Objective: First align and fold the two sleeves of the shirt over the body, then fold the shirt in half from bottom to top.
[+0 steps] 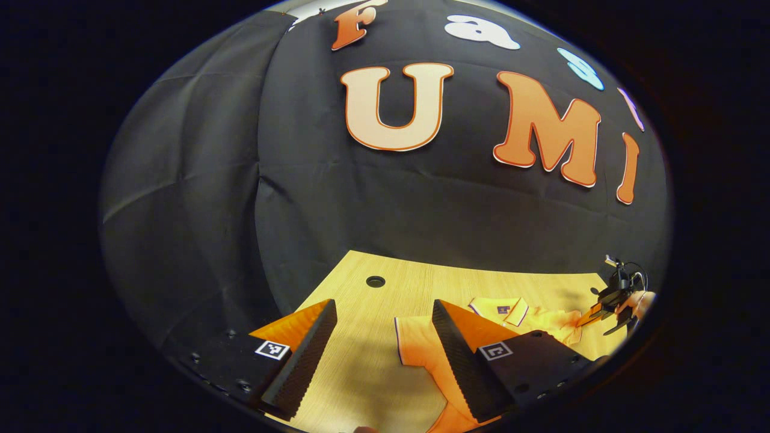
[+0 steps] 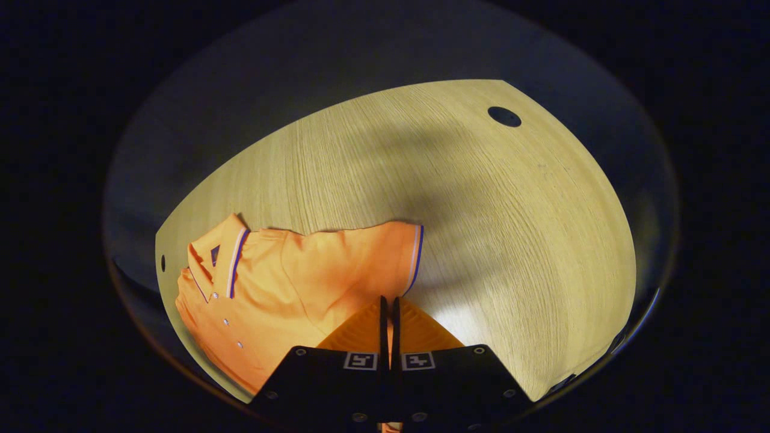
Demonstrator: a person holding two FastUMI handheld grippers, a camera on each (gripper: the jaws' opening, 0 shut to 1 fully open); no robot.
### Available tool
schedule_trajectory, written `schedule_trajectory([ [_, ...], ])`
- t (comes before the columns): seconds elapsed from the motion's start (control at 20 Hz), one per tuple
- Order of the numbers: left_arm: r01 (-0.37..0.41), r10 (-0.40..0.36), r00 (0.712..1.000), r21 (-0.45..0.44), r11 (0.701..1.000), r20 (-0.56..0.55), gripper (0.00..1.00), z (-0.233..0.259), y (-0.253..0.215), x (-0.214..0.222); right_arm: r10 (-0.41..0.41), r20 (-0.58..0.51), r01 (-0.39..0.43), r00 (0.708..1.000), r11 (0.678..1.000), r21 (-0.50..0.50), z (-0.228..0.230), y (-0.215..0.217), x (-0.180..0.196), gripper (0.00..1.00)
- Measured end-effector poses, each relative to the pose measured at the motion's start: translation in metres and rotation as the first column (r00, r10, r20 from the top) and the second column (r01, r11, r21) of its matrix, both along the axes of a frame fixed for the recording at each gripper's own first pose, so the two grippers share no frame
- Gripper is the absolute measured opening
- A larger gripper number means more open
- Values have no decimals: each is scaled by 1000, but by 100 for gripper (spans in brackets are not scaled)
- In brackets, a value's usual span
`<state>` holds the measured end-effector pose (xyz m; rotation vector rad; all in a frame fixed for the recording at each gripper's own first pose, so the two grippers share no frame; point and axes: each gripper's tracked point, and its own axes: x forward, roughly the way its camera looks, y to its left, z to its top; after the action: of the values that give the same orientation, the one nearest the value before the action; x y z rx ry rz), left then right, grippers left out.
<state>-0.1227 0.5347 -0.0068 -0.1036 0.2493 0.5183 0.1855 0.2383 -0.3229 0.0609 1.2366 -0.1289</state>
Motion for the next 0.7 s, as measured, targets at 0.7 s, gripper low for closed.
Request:
schedule_trajectory([
  [0.7, -2, 3, 999, -24, 1000, 49, 98, 11, 54, -43, 220, 136, -222, 966, 975, -4, 81, 126, -18, 0],
])
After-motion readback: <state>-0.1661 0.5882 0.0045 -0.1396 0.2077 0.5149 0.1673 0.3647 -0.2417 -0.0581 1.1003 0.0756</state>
